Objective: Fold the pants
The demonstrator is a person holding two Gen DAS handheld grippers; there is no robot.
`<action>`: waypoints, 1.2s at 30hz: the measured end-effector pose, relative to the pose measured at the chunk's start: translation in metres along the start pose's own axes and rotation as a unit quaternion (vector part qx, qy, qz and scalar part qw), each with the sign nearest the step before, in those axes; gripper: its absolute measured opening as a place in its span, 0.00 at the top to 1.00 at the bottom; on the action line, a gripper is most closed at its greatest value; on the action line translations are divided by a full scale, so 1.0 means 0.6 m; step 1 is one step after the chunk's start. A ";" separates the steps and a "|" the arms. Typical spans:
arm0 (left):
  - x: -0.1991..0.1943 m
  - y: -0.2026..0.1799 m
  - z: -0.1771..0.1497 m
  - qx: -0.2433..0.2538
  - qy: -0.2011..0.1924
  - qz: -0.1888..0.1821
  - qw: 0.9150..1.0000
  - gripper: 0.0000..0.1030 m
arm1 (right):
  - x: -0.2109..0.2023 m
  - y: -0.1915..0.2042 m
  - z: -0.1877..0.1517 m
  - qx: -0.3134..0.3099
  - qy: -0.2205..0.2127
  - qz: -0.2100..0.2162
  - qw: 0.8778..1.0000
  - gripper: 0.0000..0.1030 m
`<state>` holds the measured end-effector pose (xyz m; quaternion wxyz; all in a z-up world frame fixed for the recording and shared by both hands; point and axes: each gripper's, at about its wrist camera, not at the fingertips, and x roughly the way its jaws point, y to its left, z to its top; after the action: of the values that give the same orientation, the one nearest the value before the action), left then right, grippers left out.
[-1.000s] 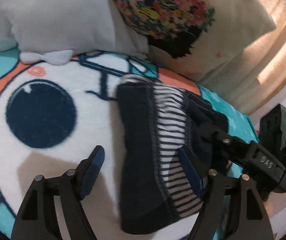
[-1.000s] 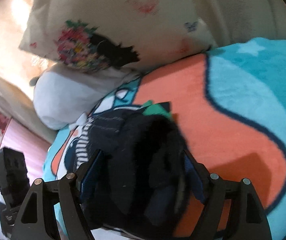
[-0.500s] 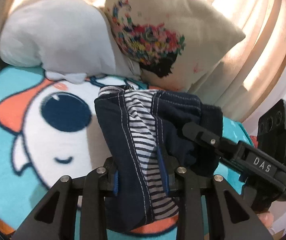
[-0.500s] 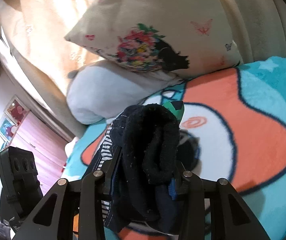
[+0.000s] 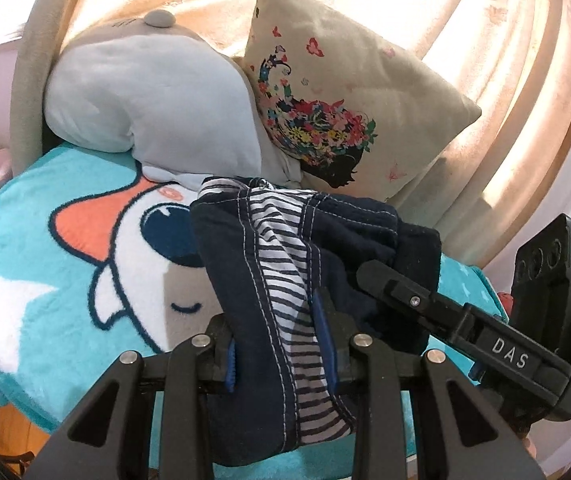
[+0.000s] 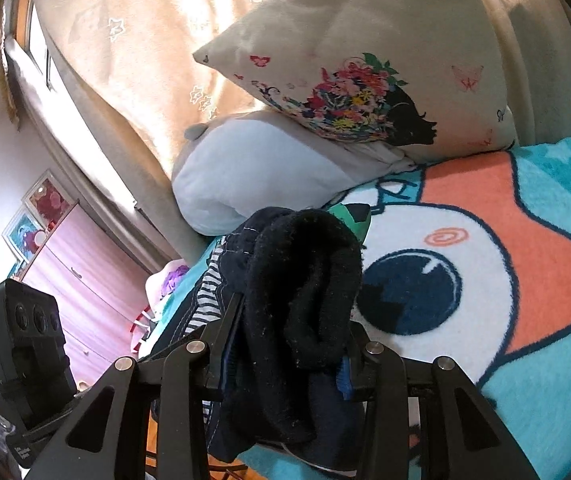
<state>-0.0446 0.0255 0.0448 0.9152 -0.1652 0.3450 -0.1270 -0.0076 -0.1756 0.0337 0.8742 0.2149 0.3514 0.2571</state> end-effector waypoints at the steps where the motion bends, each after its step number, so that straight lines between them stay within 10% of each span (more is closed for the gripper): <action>1: -0.001 -0.002 -0.001 0.001 -0.001 0.002 1.000 0.71 | -0.001 0.001 -0.001 -0.001 0.000 0.001 1.000 0.60; 20: 0.122 -0.066 0.052 0.066 0.045 -0.004 0.997 0.71 | -0.020 -0.062 0.057 -0.018 -0.022 -0.041 0.999 0.60; 36: 0.296 -0.058 0.082 0.078 0.102 0.050 0.990 0.71 | 0.091 -0.206 0.121 0.053 0.026 -0.077 0.995 0.60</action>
<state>0.1141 -0.0574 -0.0115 0.8903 -0.0620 0.4338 -0.1238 0.1158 -0.2526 -0.0147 0.8692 0.2265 0.4028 0.1758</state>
